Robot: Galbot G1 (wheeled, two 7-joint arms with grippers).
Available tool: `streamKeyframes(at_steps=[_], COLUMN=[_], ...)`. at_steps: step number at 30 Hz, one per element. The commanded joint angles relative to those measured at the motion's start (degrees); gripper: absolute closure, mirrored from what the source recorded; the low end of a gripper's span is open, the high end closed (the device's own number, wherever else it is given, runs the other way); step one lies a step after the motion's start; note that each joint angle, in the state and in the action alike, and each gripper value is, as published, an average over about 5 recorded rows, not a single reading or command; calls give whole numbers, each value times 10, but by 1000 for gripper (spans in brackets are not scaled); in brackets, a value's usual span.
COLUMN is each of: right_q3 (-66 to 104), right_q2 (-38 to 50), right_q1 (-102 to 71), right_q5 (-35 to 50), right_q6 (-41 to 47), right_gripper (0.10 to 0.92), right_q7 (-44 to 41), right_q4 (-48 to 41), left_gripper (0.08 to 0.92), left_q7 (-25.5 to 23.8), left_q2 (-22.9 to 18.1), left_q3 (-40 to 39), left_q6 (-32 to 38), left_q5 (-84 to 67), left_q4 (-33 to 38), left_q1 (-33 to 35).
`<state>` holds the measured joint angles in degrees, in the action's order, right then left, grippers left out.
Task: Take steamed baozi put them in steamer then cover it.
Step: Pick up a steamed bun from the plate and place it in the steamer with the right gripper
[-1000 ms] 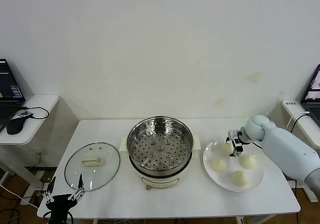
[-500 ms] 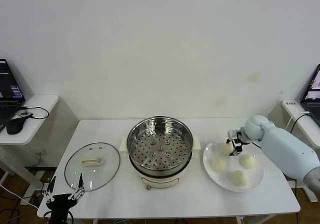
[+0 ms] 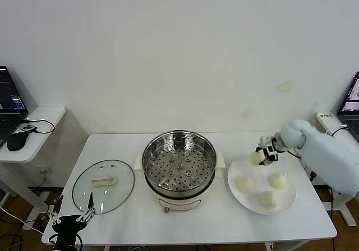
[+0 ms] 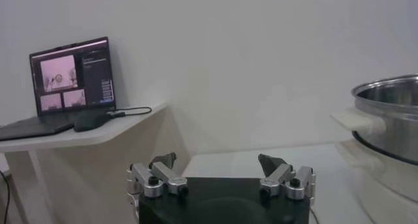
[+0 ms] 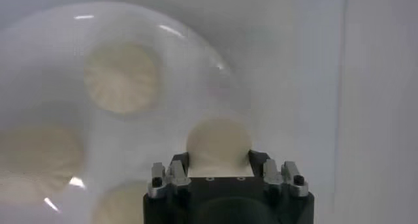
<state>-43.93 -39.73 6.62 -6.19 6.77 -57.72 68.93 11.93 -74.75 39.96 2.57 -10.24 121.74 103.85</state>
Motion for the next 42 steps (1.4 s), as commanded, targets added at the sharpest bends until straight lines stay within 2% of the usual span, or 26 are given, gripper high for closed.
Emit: streamKeyframes(at_steps=[1,9,18,27,36,42], right_q3=[-147,-242,-258,-312,-337,-336], right_q2=[19,-73,-201,-289,-313,-318], right_q1=[215,323,288,277,248,230], right_q5=[147,215,219,147,32,-6], right_q6=[1,-16,-44,-117,-173,-199], right_gripper=[431,430,425,423,423,423], right_q7=[0,24,59,61,68,73], right_q4=[77,89,86,57,40,16], left_gripper=[177,177,177,177,177,177], left_q7=[-1,-3,-4,-5,-3,-4], left_q2=[6,15,11,9,11,13], left_q3=[-7,-10,-10,-7,-7,-8], left_q6=[-1,-1,-1,-2,-1,-1], left_q5=[-20,-31,-32,-32,-30,-31], left_q4=[2,1,2,6,-3,-3], left_q1=[-4,-5,-15,-19,-24,-24])
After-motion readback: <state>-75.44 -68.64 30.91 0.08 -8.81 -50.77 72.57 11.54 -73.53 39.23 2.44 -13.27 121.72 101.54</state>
